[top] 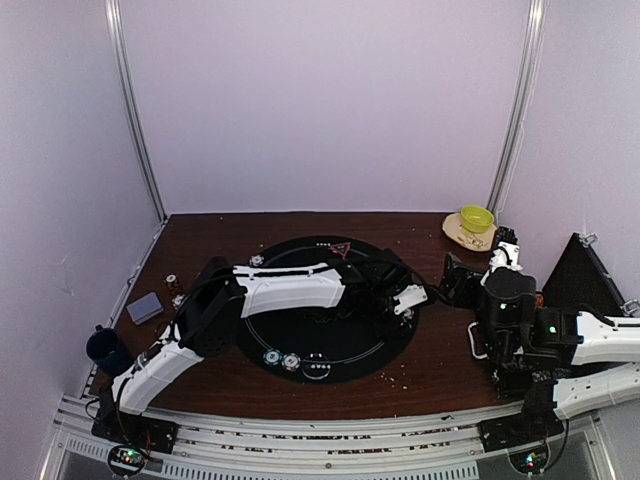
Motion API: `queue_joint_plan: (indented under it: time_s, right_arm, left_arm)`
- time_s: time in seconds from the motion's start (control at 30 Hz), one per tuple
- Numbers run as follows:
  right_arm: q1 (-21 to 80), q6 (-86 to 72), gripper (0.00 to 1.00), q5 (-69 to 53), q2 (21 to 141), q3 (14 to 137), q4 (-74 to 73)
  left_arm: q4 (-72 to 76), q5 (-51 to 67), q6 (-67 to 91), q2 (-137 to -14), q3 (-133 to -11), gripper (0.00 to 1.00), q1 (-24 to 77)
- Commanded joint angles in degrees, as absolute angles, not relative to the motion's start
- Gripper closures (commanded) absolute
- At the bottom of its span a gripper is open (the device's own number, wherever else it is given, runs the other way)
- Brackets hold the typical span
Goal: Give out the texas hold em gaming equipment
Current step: Place the poker chips pile at the big blind area.
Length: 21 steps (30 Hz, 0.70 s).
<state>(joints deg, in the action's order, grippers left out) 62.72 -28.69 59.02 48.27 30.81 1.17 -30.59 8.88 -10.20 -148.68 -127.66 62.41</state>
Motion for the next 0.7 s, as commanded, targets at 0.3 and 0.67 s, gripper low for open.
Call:
queue_joint_plan:
  time_s: [0.3,0.67]
  right_arm:
    - [63.04,-28.31,0.0,58.86,48.52,30.24,1.95]
    - [62.97,-27.55,0.0,58.78,50.46,30.37,2.87]
  left_arm:
    - [-28.98,4.36,-11.83,-134.19,-115.81,0.15,63.02]
    - [-26.43,-4.83,-18.22,-109.82,-97.49,0.02,57.01]
